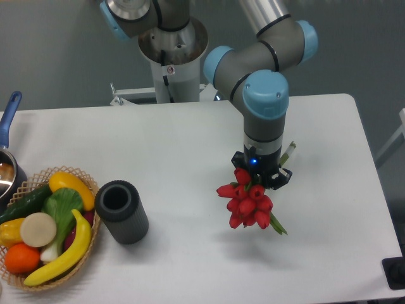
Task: Place the flowers on the table
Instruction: 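Lower the held red tulip bunch toward the table beside the grey cup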
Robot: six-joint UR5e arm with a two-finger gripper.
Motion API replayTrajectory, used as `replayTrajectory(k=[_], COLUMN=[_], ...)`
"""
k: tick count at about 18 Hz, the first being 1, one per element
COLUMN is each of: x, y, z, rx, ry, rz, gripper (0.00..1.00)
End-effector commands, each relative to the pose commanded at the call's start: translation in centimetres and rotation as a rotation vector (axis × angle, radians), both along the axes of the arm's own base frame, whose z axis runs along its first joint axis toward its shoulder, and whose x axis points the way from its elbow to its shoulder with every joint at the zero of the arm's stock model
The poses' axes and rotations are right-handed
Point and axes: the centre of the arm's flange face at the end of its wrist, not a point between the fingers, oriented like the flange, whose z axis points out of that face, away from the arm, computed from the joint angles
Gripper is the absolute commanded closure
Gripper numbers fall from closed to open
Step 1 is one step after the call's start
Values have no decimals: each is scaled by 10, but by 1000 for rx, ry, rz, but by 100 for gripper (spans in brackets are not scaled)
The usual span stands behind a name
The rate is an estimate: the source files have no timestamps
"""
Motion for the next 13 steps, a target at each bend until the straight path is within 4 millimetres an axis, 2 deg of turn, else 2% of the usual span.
replayTrajectory(k=[3,8,13], x=[2,3,9], y=[4,15,26], z=[-6,-39,-60], rx=[-14,-44,-63], ry=[-2,-42,-69], rz=[-4,-26,-44], gripper=[93,92,79])
